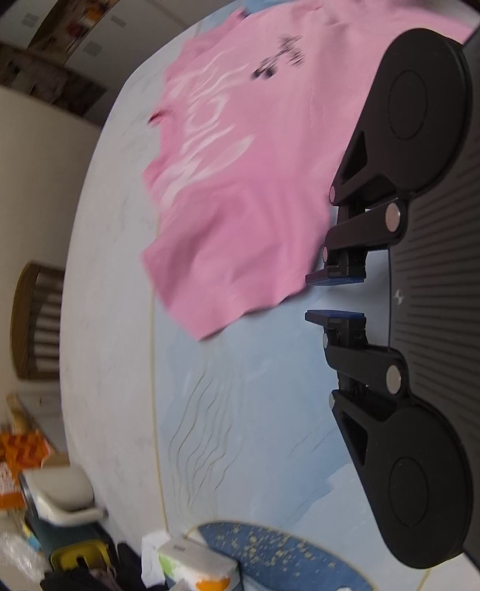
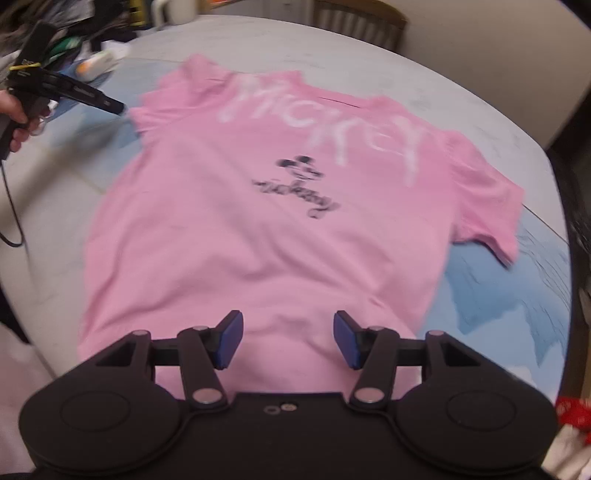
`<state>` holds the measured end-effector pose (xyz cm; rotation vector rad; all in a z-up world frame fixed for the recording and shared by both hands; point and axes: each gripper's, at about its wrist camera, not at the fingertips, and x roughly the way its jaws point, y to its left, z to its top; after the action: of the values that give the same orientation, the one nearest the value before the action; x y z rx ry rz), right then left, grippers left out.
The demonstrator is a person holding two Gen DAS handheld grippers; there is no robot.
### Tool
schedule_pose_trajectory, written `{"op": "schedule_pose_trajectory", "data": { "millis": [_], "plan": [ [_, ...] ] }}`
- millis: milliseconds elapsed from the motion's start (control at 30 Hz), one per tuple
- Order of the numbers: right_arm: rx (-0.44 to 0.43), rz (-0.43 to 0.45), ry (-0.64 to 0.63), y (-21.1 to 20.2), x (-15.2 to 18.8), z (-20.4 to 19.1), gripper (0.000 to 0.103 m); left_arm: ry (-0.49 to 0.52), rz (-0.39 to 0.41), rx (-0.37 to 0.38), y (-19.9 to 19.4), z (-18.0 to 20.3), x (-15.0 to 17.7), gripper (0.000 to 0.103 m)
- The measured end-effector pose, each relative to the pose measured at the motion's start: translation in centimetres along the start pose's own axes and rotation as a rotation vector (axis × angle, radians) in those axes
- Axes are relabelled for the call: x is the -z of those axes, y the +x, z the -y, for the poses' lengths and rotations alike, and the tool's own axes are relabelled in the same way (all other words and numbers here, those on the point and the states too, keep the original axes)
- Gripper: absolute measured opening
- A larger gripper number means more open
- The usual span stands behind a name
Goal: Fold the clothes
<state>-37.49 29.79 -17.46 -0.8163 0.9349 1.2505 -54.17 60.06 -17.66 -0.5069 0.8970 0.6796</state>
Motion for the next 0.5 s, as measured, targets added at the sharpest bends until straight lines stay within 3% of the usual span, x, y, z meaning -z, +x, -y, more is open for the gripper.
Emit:
{"op": "schedule_pose_trajectory", "data": {
  "millis": [67, 133, 167, 200, 267, 400, 500],
  "plan": [
    [-0.058, -0.002, -0.045, 0.2, -0.7, -1.8, 0.103, 0.016, -0.011, 0.043, -0.5, 0.8, 1.4, 0.015],
    [-0.13, -0.009, -0.098, 0.7, -1.5, -4.1, 0.103, 0.029, -0.02, 0.085, -0.9, 1.6, 2.8, 0.023],
    [-0.162, -0.021, -0.124, 1.2, -1.7, -5.3, 0.103, 0.035, -0.024, 0.106, -1.1, 2.0, 3.5, 0.035],
    [-0.194, -0.034, -0.149, 1.6, -1.9, -6.5, 0.103, 0.039, -0.028, 0.127, -1.3, 2.4, 4.2, 0.054],
    [-0.24, -0.063, -0.193, 2.6, -2.0, -8.6, 0.103, 0.03, -0.039, 0.164, -1.6, 2.8, 5.6, 0.066],
    [-0.237, -0.104, -0.27, 4.3, -1.9, -11.6, 0.103, -0.006, -0.051, 0.205, -2.4, 3.3, 8.0, 0.066],
    [-0.191, -0.107, -0.282, 4.5, -1.9, -11.9, 0.103, -0.008, -0.046, 0.184, -3.4, 3.6, 9.2, 0.066]
  ]
}}
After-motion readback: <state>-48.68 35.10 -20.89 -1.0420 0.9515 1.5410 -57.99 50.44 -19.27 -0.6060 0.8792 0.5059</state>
